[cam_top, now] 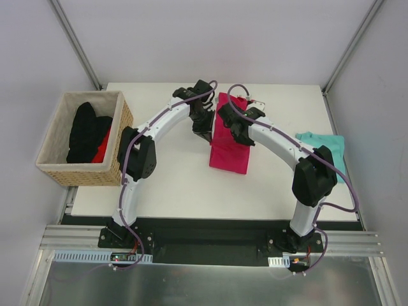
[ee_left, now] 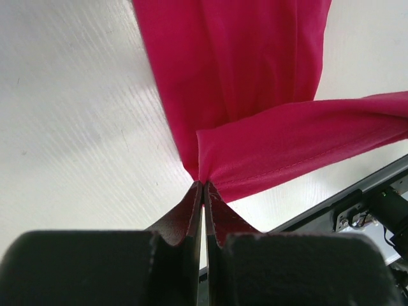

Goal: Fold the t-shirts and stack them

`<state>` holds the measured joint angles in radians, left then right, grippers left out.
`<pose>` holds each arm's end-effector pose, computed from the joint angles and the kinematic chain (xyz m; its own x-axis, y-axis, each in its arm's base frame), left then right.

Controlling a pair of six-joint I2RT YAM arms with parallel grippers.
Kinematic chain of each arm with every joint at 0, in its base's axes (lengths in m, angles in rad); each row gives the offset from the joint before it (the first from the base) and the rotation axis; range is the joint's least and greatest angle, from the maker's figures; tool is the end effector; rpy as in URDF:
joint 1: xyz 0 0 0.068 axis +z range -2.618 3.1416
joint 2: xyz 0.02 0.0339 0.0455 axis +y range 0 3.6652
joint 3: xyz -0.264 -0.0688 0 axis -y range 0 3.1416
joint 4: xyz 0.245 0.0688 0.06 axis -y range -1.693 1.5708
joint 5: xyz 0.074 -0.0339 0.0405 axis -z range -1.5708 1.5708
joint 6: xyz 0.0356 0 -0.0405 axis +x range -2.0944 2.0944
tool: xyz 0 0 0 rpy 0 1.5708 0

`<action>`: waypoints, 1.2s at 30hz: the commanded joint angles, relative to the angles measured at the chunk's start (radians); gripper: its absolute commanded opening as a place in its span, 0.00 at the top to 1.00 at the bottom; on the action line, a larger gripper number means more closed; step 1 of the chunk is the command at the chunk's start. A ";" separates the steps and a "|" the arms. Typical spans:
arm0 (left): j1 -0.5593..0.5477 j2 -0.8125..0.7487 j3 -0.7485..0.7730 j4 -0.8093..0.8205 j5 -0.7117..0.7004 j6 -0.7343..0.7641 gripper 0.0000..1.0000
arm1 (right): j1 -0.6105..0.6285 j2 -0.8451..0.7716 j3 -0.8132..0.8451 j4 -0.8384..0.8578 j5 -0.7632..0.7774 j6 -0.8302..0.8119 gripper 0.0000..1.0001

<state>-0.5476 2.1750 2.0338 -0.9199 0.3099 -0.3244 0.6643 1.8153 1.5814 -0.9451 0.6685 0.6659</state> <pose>0.3987 -0.2559 0.2615 -0.9049 0.1963 -0.3776 0.3528 0.8421 -0.4078 0.3089 0.2139 0.2770 -0.7560 0.0238 -0.6542 0.2156 0.9526 -0.2146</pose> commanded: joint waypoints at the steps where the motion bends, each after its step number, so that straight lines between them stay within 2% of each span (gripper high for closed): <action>1: 0.038 0.045 0.058 -0.053 -0.025 0.033 1.00 | -0.034 0.010 -0.023 -0.023 0.066 -0.051 0.99; 20: 0.072 0.106 0.108 -0.053 -0.014 0.025 1.00 | -0.118 0.150 0.086 0.042 0.029 -0.189 0.99; 31: 0.092 0.186 0.232 -0.053 0.028 0.013 0.98 | -0.189 0.199 0.146 0.069 0.006 -0.270 0.99; 36: 0.110 0.193 0.226 -0.054 0.028 0.013 0.98 | -0.200 0.216 0.146 0.077 -0.017 -0.287 0.99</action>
<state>-0.4892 2.3676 2.2425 -0.8974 0.3851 -0.3286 0.5034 2.0228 1.6997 -0.8154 0.5777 0.4328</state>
